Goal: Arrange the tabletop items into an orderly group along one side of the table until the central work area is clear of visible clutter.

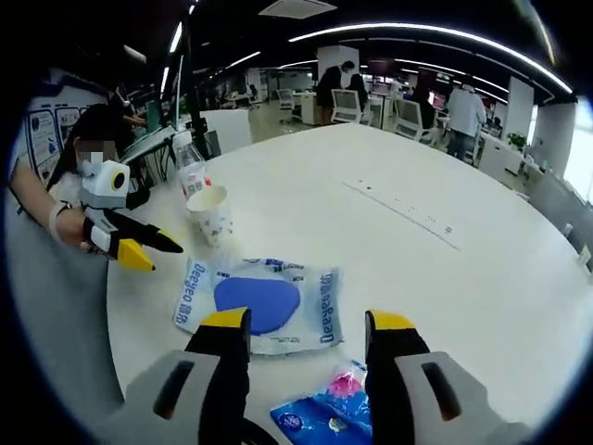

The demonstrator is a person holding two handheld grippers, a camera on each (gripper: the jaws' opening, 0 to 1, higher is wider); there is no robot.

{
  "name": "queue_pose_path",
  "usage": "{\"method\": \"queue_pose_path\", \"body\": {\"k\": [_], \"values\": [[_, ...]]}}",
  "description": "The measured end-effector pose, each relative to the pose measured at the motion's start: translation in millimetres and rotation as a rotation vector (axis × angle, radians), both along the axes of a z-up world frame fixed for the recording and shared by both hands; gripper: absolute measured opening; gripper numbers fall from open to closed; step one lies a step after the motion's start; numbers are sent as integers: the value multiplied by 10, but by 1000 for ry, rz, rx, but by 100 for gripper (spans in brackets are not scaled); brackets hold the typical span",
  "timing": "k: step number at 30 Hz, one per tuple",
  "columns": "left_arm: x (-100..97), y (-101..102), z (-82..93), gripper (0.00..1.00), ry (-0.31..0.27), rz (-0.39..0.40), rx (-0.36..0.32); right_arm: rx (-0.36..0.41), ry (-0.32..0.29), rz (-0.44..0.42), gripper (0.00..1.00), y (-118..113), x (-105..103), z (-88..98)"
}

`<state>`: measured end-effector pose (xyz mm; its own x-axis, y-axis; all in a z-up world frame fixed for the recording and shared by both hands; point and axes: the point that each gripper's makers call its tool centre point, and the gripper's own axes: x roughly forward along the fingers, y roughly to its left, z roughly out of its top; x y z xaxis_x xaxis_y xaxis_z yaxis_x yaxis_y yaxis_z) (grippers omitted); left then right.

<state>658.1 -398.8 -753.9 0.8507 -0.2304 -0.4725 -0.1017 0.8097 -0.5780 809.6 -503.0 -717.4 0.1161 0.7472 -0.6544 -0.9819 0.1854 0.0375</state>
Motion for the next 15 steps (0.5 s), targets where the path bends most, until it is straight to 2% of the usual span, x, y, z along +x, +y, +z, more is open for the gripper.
{"method": "queue_pose_path", "body": {"k": [4,15], "values": [[-46,-31,-111,48,28,-2,-20,-4,10,0,43,20,-34,-51],[-102,-201,-270,44,64,-35,-46,-50,27,4,40,69,-30,-222]]}}
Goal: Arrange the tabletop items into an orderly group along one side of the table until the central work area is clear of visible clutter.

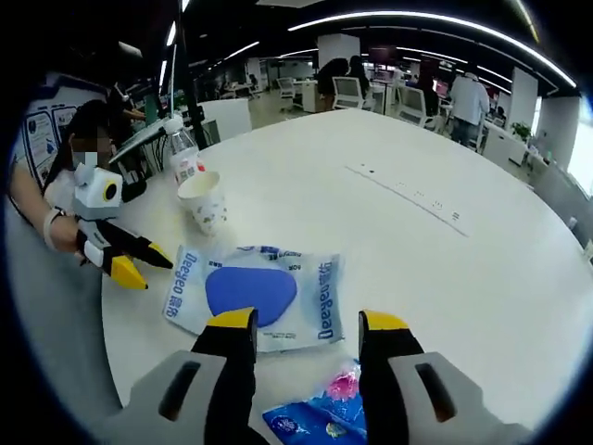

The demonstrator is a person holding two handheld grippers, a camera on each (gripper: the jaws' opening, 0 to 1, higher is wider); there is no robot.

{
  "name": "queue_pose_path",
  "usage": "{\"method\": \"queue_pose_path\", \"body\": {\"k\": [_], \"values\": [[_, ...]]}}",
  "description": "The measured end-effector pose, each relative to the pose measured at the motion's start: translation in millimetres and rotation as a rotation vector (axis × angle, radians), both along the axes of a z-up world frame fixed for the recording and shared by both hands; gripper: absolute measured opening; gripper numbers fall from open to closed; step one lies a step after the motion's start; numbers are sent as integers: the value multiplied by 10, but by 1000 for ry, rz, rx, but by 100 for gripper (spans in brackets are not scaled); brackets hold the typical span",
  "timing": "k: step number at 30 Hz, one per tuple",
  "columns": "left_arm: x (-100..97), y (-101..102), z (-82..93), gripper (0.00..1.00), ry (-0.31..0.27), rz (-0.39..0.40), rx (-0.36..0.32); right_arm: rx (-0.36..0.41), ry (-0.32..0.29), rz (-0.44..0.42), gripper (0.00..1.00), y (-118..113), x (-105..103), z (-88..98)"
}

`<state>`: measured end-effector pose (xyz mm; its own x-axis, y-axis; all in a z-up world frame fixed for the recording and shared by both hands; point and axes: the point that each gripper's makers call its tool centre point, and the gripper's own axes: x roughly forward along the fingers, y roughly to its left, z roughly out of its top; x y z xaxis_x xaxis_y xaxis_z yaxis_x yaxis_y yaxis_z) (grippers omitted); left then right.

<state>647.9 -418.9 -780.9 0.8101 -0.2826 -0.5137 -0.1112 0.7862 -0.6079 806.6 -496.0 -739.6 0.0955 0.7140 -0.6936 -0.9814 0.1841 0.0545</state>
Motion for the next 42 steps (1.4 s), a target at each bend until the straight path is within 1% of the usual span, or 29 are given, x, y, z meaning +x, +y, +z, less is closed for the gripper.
{"method": "queue_pose_path", "body": {"k": [4,6,13,21,23,30,34,39,42], "values": [[3,-40,-37,44,12,-6,-8,-31,5,-1,37,8,27,-81],[8,-53,-49,43,13,-13,-4,-29,9,1,36,26,33,-93],[12,-68,-76,40,24,-13,-13,-67,16,0,32,84,102,-221],[36,-86,-111,37,31,-16,-23,-88,37,-15,29,113,91,-284],[44,-96,-115,36,31,-18,-28,-91,40,-18,28,114,145,-306],[58,-104,-114,33,38,-16,-35,-112,56,-32,27,106,202,-391],[53,-93,-127,30,44,-8,-37,-119,73,-52,26,106,253,-443],[56,-90,-149,26,49,-11,-33,-122,79,-62,25,111,267,-458],[63,-86,-158,24,42,-10,-30,-125,86,-69,24,111,266,-468]]}}
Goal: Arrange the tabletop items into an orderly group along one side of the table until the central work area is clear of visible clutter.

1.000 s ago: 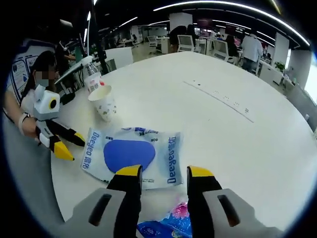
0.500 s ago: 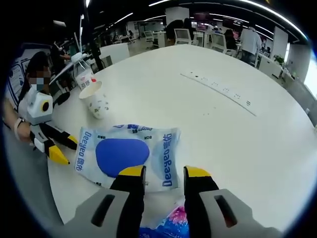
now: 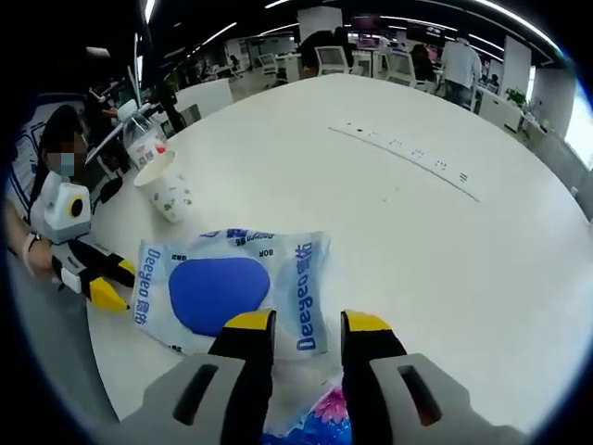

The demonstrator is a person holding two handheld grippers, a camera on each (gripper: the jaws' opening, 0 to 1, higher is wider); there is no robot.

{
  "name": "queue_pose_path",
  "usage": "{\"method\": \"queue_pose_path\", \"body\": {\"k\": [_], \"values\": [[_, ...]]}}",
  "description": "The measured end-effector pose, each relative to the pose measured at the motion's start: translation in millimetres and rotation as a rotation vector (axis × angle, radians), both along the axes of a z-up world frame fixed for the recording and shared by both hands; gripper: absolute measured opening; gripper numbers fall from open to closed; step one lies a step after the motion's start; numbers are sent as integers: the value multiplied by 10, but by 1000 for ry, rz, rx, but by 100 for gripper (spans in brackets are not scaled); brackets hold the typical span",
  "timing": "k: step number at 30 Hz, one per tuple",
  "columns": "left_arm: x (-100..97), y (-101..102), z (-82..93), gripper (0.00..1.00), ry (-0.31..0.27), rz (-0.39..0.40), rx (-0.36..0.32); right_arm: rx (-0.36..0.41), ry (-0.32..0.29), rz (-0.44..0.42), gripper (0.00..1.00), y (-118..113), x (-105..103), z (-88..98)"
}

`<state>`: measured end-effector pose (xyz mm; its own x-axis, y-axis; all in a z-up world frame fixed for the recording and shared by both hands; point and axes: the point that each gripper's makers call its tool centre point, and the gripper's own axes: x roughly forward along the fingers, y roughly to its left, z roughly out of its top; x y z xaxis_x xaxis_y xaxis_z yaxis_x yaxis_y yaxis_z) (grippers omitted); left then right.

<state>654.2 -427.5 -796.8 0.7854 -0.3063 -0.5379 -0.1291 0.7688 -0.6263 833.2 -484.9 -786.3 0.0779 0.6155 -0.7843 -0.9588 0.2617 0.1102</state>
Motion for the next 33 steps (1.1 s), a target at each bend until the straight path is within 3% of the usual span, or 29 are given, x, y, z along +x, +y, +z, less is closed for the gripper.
{"method": "queue_pose_path", "body": {"k": [14,19,21,33], "values": [[9,19,-50,7,-16,10,-3,-26,24,-19,17,-40,-16,-99],[7,22,-74,5,-17,6,-5,-30,37,-31,14,-52,-23,-137],[6,23,-75,3,-16,25,-35,-36,37,-28,13,-54,-9,-156],[42,63,-37,0,-38,21,-15,-37,51,-36,3,-64,-21,-138]]}}
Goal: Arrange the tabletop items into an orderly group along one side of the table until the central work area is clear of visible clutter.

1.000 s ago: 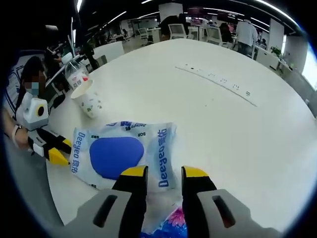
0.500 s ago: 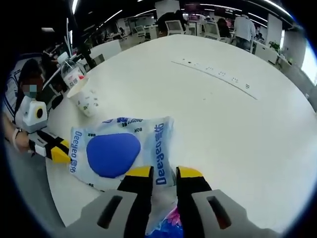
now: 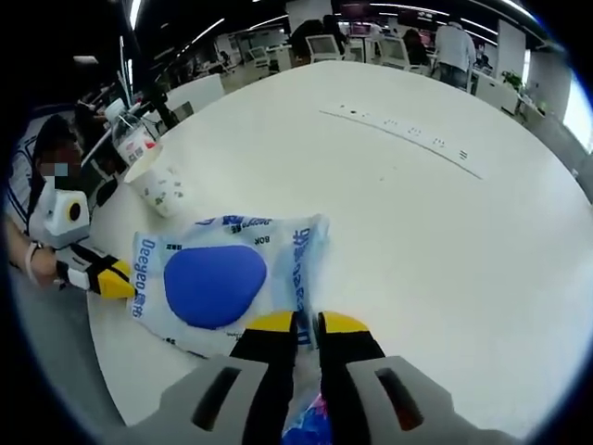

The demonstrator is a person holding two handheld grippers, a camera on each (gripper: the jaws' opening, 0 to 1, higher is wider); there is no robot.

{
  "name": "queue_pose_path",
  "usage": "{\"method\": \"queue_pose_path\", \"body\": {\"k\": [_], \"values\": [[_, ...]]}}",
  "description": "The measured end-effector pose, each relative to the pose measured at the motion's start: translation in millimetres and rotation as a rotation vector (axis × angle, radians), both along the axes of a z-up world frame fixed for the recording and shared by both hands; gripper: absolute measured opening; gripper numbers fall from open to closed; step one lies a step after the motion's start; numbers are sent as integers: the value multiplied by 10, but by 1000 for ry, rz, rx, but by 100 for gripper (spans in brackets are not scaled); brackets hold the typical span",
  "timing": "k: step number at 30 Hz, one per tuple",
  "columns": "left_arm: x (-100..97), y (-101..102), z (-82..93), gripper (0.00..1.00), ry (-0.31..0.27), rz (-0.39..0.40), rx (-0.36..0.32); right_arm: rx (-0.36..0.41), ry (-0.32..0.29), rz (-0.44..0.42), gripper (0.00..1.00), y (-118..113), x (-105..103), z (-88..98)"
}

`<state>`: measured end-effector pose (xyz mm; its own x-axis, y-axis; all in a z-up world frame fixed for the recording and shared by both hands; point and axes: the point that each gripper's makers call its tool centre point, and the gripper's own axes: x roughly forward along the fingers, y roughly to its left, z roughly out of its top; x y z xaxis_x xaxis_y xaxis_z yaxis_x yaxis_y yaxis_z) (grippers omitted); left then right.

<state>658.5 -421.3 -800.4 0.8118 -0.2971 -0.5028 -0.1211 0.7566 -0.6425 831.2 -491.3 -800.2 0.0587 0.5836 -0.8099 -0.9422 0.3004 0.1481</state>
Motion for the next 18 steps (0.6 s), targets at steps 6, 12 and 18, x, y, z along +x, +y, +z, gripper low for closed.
{"method": "queue_pose_path", "body": {"k": [6,12,18], "values": [[30,59,32,0,-11,11,7,-1,1,4,0,-18,-34,20],[78,144,99,0,-30,17,16,11,-11,-3,0,-65,-38,113],[114,201,160,0,-46,15,29,34,-23,-16,0,-113,-55,240]]}}
